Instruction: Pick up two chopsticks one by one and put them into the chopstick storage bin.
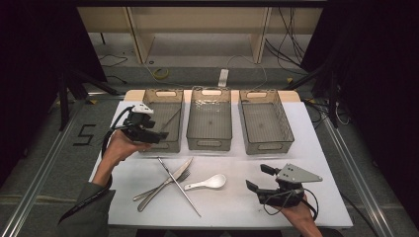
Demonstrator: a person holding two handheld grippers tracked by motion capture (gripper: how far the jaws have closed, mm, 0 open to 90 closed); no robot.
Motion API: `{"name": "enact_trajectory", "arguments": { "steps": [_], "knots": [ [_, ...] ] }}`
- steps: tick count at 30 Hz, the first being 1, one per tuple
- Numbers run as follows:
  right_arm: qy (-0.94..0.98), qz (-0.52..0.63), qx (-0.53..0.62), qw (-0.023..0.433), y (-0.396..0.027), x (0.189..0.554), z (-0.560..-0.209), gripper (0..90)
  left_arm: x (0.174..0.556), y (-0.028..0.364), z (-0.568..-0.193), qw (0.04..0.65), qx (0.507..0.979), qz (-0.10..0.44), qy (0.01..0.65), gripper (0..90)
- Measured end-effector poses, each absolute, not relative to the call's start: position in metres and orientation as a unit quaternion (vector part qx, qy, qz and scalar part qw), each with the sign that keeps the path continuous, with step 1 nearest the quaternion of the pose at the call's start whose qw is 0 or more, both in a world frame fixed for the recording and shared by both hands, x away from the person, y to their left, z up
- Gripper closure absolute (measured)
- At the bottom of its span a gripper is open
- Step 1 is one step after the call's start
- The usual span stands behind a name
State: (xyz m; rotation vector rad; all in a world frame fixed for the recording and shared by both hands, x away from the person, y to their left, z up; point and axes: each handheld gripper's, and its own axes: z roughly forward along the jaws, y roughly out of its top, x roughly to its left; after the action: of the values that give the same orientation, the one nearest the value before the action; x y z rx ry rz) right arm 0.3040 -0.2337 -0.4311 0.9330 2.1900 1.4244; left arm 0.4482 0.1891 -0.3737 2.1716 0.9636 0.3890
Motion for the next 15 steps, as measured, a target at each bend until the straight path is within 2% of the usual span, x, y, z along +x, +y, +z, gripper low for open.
{"name": "enact_trajectory", "arguments": {
  "steps": [6,15],
  "knots": [
    [0.775,0.505,0.333,0.185,-0.235,0.305,-0.431,27.1,0.427,0.169,-0.376,0.342,0.865,0.143,0.337,24.2],
    [0.778,0.503,0.330,0.183,-0.234,0.304,-0.431,27.1,0.407,0.155,-0.391,0.303,0.896,0.131,0.298,24.0]
  ]
}}
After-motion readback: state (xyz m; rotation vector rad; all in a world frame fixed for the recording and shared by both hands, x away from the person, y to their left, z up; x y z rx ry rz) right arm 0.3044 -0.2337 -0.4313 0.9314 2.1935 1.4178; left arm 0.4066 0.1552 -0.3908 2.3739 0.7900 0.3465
